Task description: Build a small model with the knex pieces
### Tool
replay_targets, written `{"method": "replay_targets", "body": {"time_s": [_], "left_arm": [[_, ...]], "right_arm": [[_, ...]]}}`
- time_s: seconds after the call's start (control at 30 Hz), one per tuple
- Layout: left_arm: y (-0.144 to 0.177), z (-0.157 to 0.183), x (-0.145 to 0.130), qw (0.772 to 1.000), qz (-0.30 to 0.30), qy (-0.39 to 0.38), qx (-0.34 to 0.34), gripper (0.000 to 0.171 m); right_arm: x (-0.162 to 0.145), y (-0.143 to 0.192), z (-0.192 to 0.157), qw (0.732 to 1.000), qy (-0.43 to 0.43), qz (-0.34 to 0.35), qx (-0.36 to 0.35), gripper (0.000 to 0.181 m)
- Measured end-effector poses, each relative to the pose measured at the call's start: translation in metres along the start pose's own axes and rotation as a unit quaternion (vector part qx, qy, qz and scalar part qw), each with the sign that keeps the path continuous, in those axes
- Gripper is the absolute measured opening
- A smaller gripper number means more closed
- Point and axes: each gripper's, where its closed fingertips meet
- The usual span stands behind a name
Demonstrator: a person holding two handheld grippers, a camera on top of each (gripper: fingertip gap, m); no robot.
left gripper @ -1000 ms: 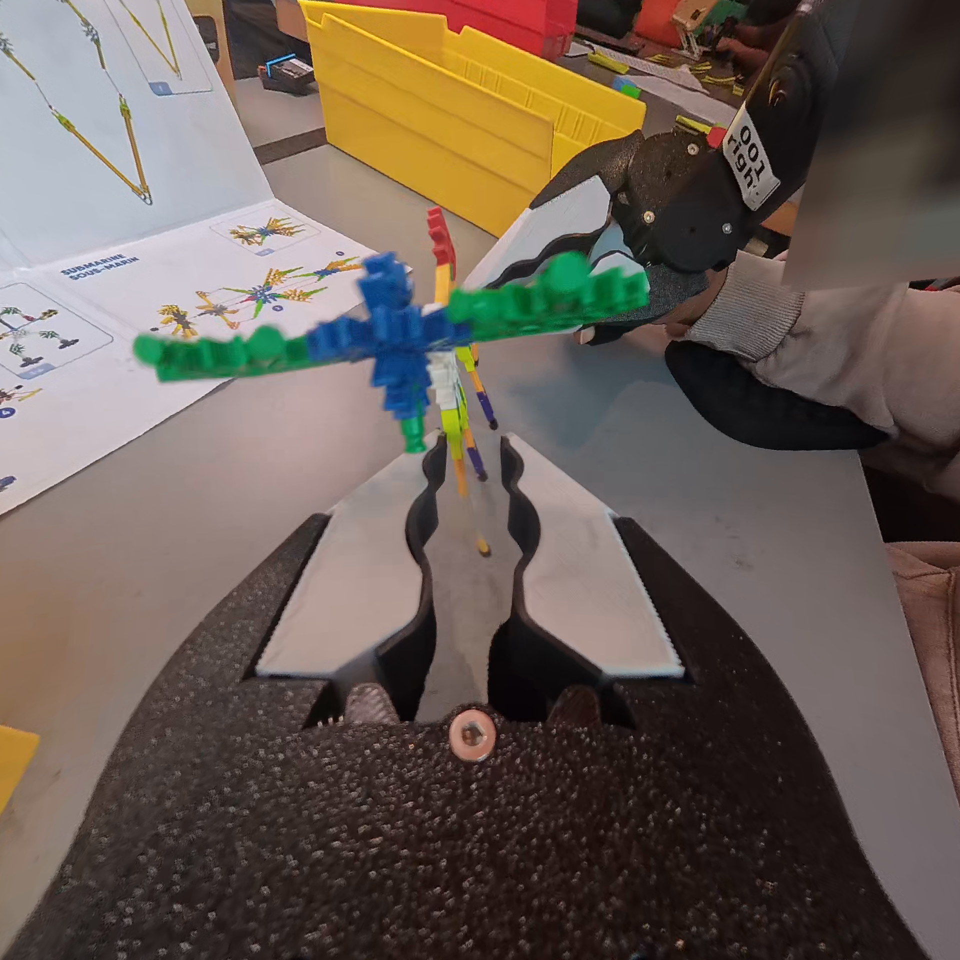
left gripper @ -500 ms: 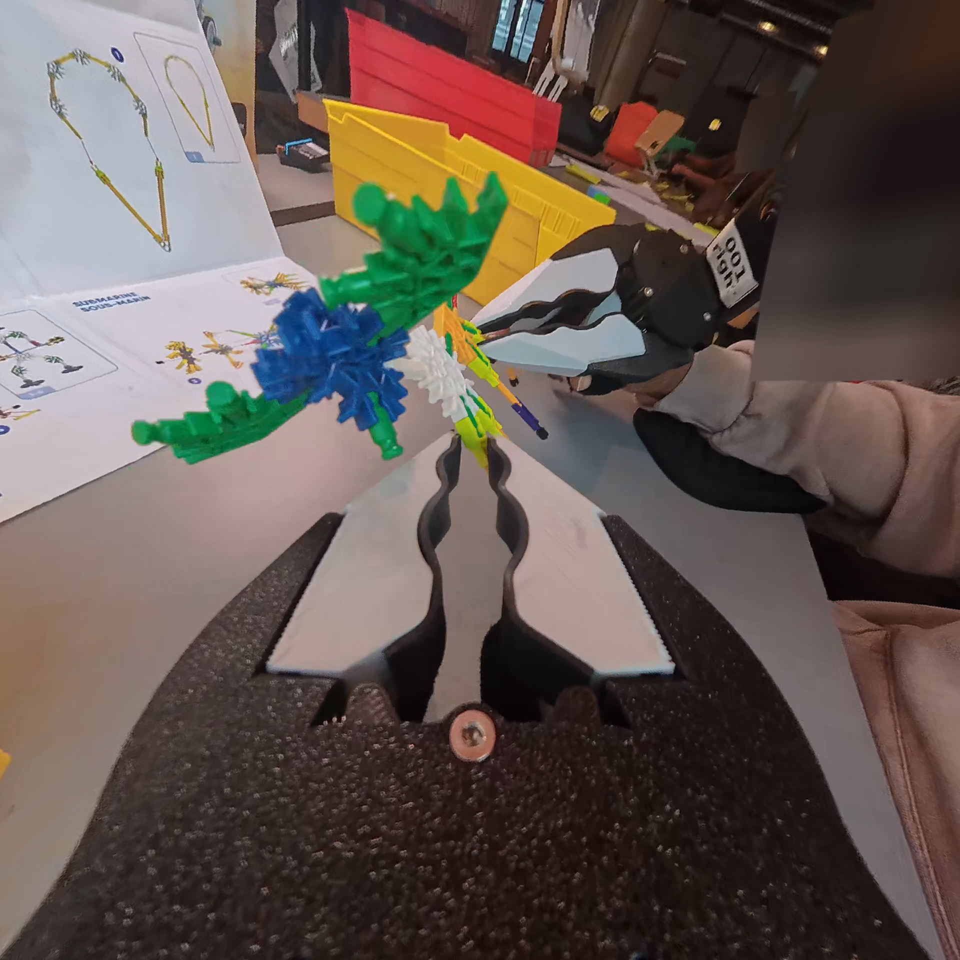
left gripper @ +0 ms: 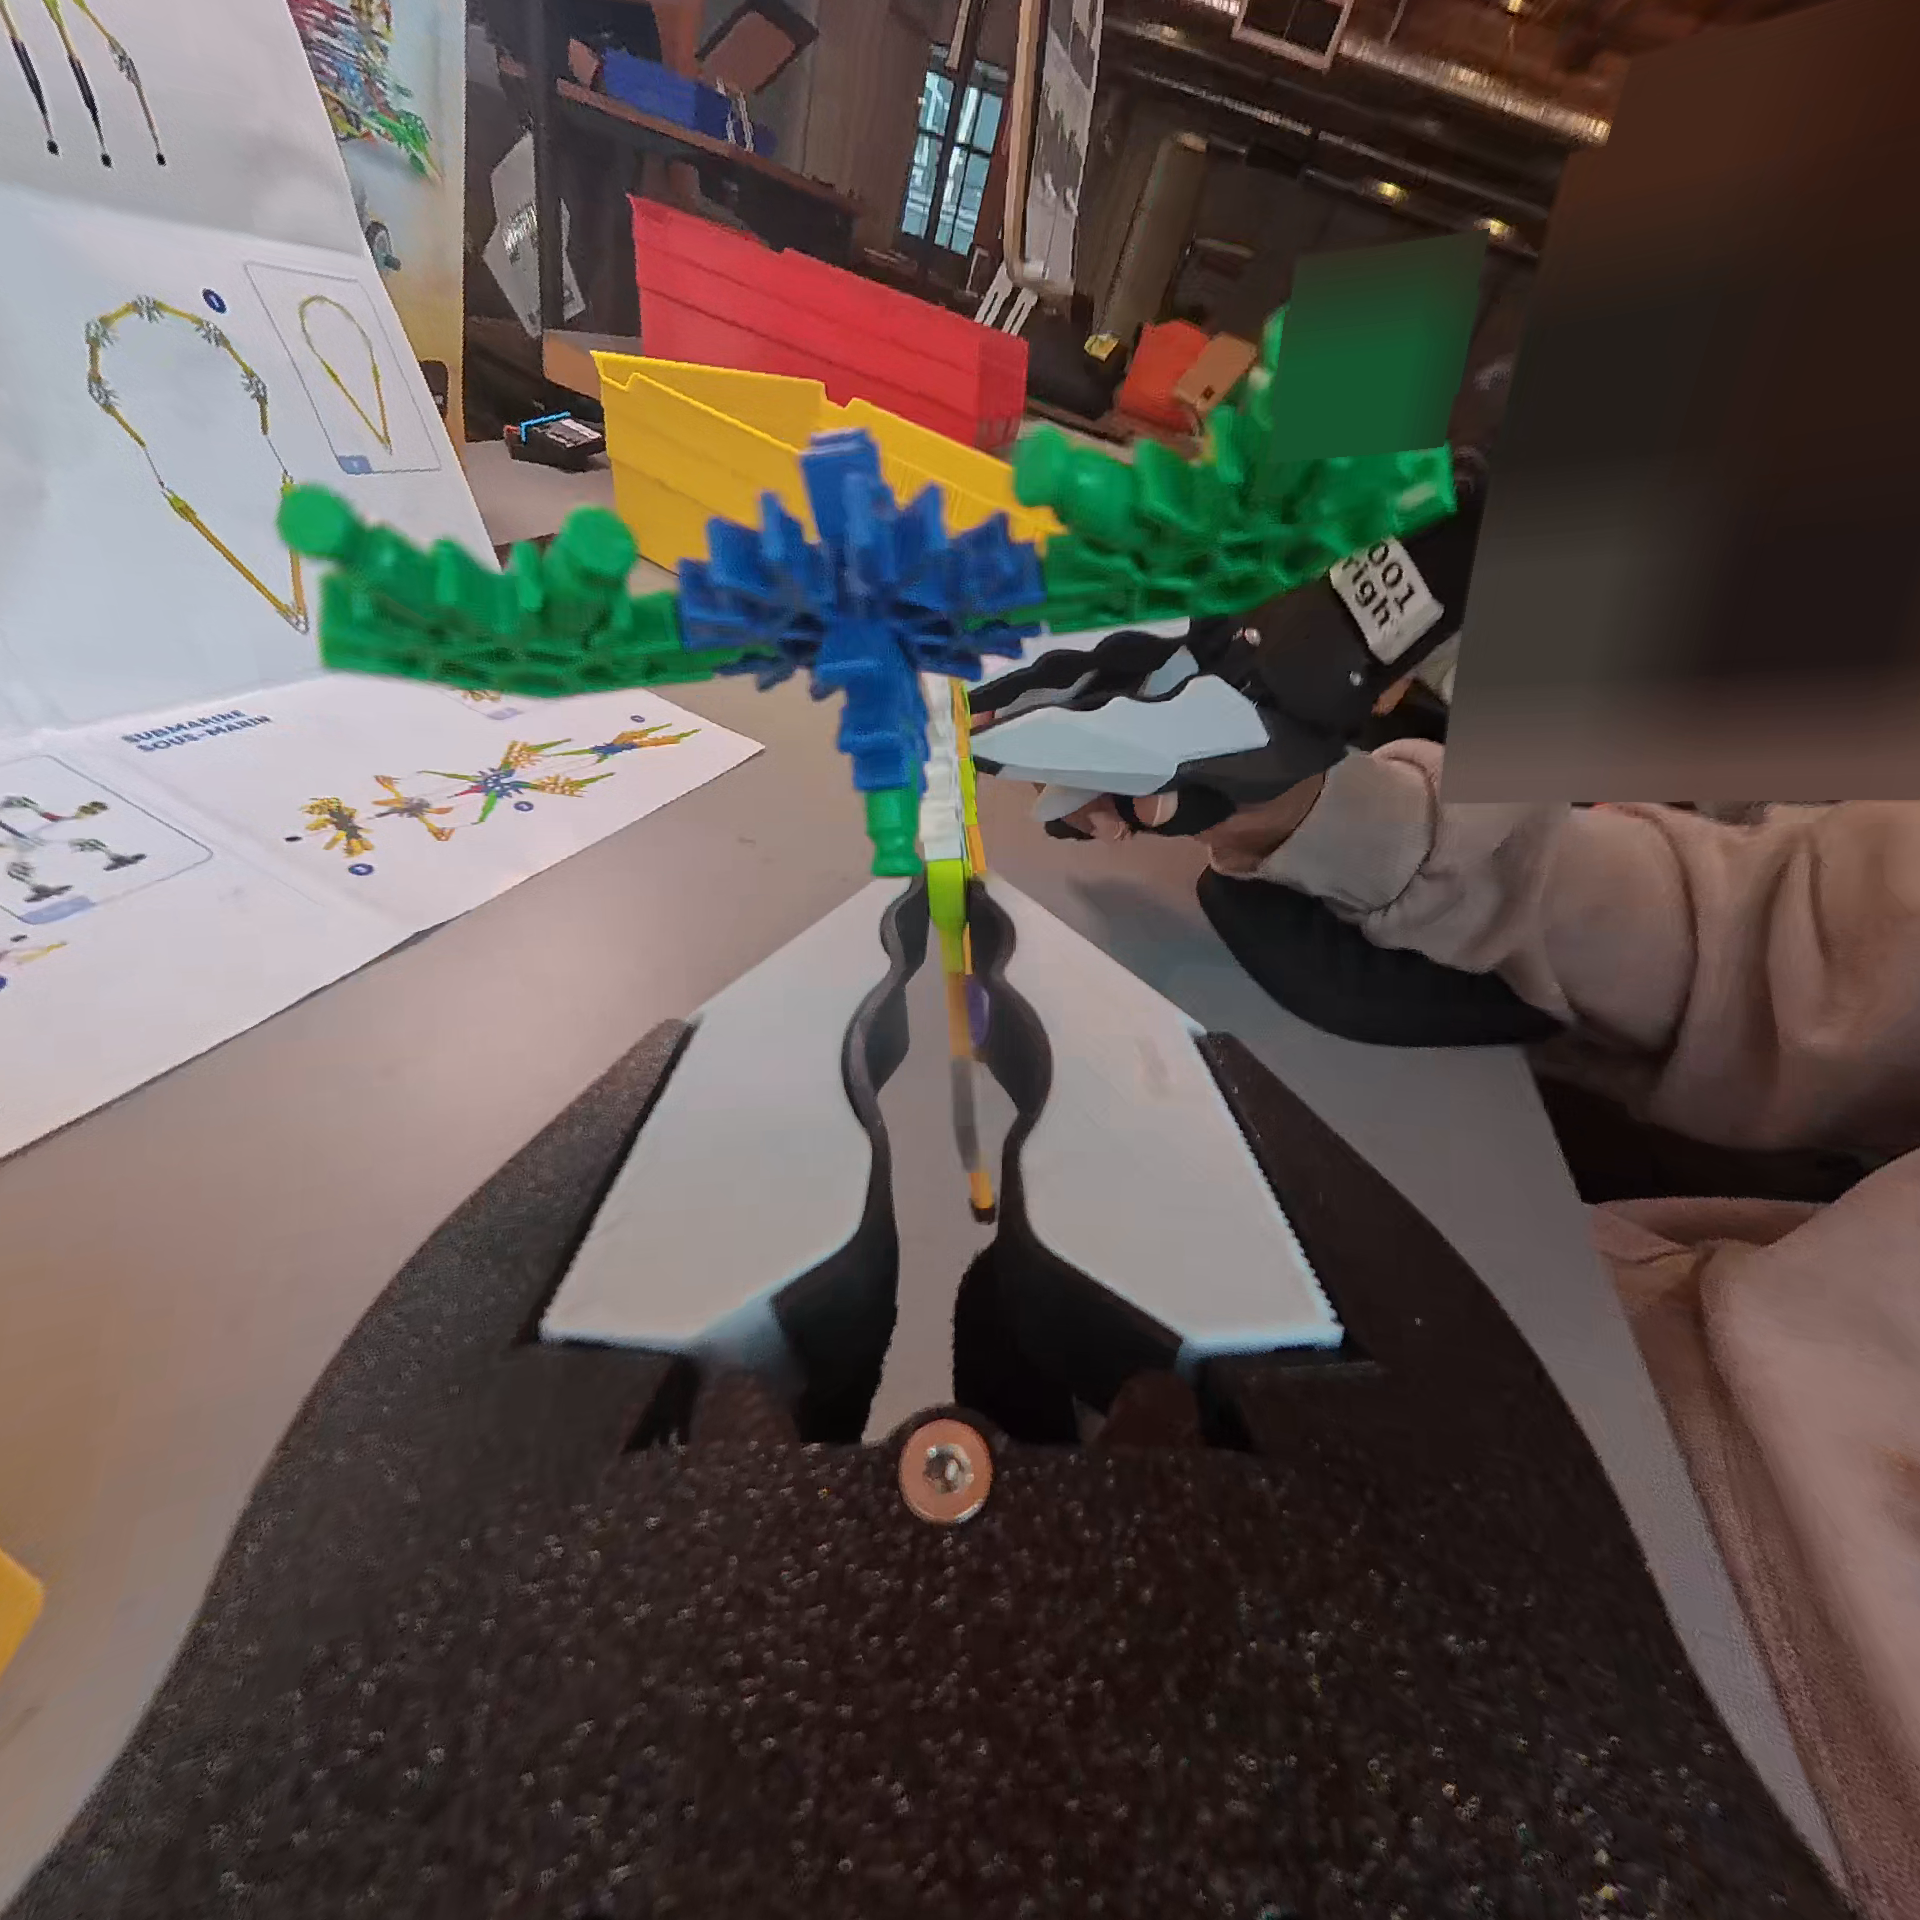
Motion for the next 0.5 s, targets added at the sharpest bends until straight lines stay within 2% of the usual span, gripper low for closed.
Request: {"method": "replay_targets", "body": {"time_s": [0.07, 0.13, 0.23, 0.3, 0.5], "left_arm": [[0.002, 0.004, -0.005, 0.998, -0.026, -0.058, -0.017, 0.005], [0.003, 0.009, -0.011, 0.994, -0.043, -0.094, -0.034, 0.005], [0.002, 0.017, -0.022, 0.992, -0.066, -0.091, -0.058, 0.005], [0.001, 0.019, -0.028, 0.991, -0.075, -0.093, -0.065, 0.005], [0.001, 0.022, -0.025, 0.992, -0.066, -0.071, -0.075, 0.005]], "right_arm": [[-0.001, 0.003, -0.013, 0.996, -0.069, -0.001, 0.050, 0.019], [-0.011, 0.007, -0.028, 0.989, -0.106, -0.032, 0.097, 0.026], [-0.028, 0.009, -0.044, 0.985, -0.092, -0.069, 0.131, 0.026], [-0.031, 0.008, -0.049, 0.984, -0.080, -0.080, 0.141, 0.018], [-0.027, 0.010, -0.052, 0.980, -0.099, -0.073, 0.157, 0.018]]}}
Point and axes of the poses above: each gripper's, where its closed fingertips meet, y back along the fingers, x out of its top, z = x × y across the jaws, and after that the axes turned 15 degrees about z, right-handed
